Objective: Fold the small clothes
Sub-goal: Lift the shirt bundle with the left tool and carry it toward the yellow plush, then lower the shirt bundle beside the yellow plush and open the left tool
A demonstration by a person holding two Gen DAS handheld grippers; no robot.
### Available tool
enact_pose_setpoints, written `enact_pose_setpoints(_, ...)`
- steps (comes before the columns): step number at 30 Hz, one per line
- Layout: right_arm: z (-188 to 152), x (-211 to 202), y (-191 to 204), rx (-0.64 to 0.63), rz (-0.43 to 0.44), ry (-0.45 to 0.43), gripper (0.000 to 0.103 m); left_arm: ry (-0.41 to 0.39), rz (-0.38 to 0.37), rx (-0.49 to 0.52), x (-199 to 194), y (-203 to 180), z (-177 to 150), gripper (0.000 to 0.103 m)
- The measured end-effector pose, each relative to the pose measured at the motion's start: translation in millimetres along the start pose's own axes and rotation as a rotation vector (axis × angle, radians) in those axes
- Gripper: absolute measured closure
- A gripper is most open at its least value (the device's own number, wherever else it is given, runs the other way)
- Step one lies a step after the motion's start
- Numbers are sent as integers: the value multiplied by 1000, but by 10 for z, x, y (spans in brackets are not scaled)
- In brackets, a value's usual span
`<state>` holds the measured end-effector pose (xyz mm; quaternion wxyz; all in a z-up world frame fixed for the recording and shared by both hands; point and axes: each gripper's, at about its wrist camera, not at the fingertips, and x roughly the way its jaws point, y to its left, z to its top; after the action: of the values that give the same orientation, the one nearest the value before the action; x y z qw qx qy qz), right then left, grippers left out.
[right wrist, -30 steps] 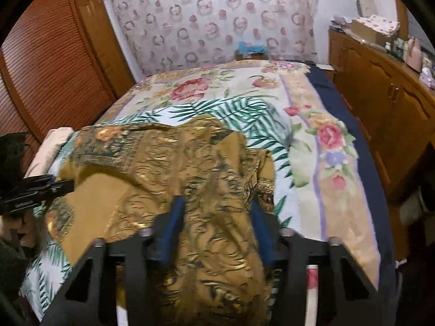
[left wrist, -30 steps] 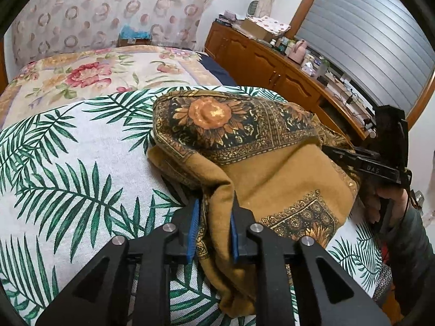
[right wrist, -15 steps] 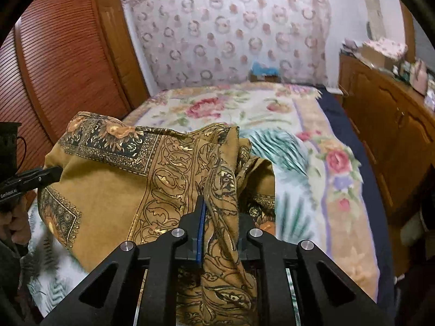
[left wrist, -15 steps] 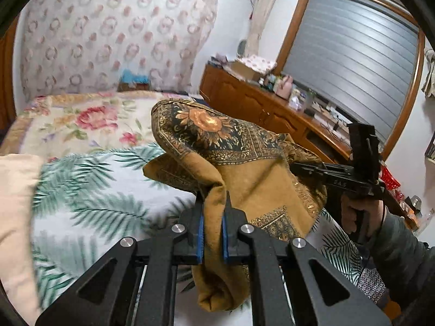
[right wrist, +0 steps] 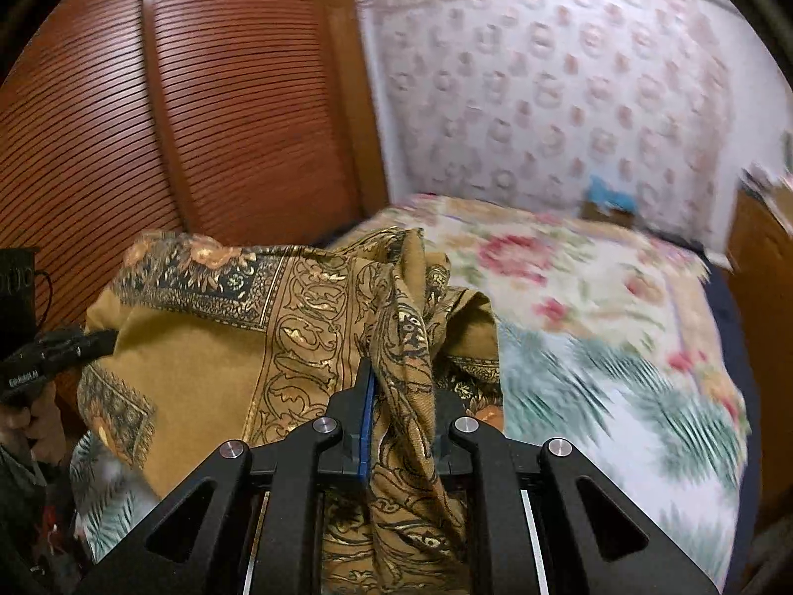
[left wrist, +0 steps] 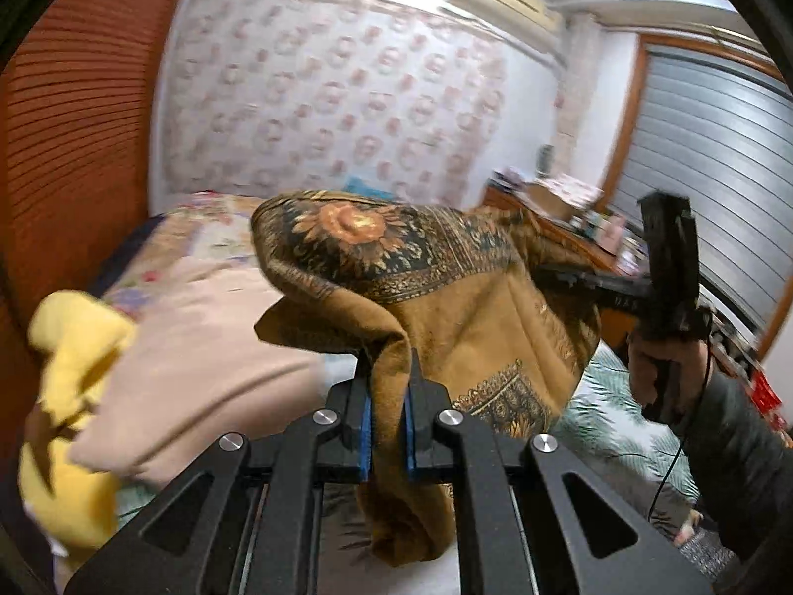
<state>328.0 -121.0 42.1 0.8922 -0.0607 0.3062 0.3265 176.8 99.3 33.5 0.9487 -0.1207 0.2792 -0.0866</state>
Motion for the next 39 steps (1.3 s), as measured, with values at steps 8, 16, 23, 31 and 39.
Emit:
enact_pose_setpoints(8, 725, 1221, 657, -194, 78, 19, 89, -41, 114, -93, -47, 507, -225, 93)
enact_pose_setpoints(16, 1080, 2309, 979, -327, 123, 81, 89, -28, 195, -139, 129, 666, -436, 91)
enact_pose_setpoints(23, 1355, 2703, 993, -371, 158, 114, 89, -26, 137, -234, 119, 573, -566, 91)
enact_pose_setpoints(31, 1264, 2613, 888, -304, 111, 130, 72, -40, 233, -183, -45, 446, -579, 72)
enact_pose_setpoints(39, 1122, 2260, 716, -221, 131, 6, 61, -158, 308, -65, -352, 383, -368, 26)
